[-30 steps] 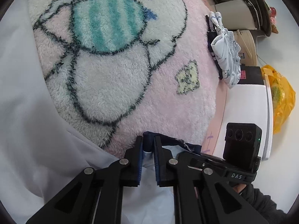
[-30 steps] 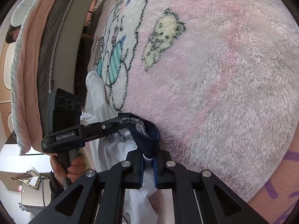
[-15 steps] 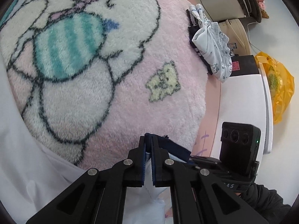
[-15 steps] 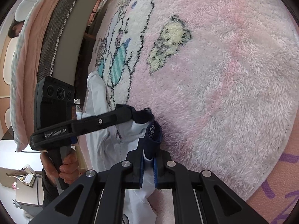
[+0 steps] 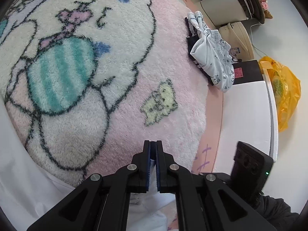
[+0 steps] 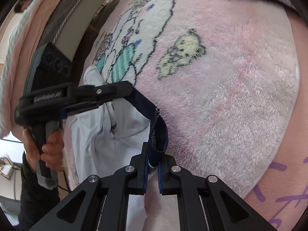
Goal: Fold clothes
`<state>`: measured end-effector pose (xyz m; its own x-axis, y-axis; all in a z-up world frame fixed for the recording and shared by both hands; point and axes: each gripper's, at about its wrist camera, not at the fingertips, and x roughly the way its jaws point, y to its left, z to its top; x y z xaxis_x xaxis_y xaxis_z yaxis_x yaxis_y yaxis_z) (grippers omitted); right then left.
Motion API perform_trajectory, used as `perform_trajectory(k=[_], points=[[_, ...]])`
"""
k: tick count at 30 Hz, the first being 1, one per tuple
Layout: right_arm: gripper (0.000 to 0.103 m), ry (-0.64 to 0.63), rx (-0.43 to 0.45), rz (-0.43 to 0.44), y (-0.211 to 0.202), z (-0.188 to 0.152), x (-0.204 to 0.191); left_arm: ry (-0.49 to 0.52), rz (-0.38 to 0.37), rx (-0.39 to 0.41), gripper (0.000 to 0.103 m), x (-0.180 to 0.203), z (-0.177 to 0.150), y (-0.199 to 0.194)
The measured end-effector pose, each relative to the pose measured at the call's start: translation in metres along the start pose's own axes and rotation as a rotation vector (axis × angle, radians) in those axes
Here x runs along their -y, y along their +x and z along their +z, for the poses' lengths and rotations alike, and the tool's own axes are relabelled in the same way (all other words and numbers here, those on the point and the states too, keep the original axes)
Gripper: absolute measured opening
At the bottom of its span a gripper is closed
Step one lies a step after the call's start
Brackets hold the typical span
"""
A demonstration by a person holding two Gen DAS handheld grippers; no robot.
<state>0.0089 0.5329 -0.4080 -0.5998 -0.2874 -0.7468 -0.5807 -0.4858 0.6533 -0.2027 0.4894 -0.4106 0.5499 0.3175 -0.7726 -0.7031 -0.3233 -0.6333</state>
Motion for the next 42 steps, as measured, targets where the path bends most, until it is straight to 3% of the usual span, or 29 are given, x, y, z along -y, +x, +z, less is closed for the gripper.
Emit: perform_trajectory(k=[5,10,16,24,30,33,38,42], points=[[0.005,-0.003,-0.006,0.038,-0.02,-0.007,-0.008,-0.002,-0.031,0.06,0.003,-0.002,0.01,-0.019],[0.005,-0.006,0.004,0.085,-0.03,-0.006,-0.013,0.105,-0.061,0.046,0.003,0.016,0.001,-0.03],[0.008,0.036,0.027,0.142,-0.019,0.003,-0.01,0.249,0.055,0.029,0.005,0.032,-0.031,-0.036],[0.008,0.008,0.031,0.166,-0.018,0.009,-0.022,0.329,0.059,-0.099,0.005,0.022,-0.058,-0.006],[0.008,0.022,0.022,0.138,-0.013,0.01,-0.014,0.411,-0.064,-0.095,0.006,0.027,-0.063,-0.005],[0.008,0.029,0.025,0.136,-0.014,0.01,-0.011,0.438,-0.074,-0.1,0.006,0.031,-0.064,-0.003],[0.008,0.019,0.011,0.132,-0.013,0.009,-0.011,0.503,0.01,-0.136,0.006,0.035,-0.072,0.001],[0.008,0.017,-0.015,0.125,-0.008,0.007,-0.01,0.575,0.081,-0.121,0.008,0.039,-0.078,-0.004]])
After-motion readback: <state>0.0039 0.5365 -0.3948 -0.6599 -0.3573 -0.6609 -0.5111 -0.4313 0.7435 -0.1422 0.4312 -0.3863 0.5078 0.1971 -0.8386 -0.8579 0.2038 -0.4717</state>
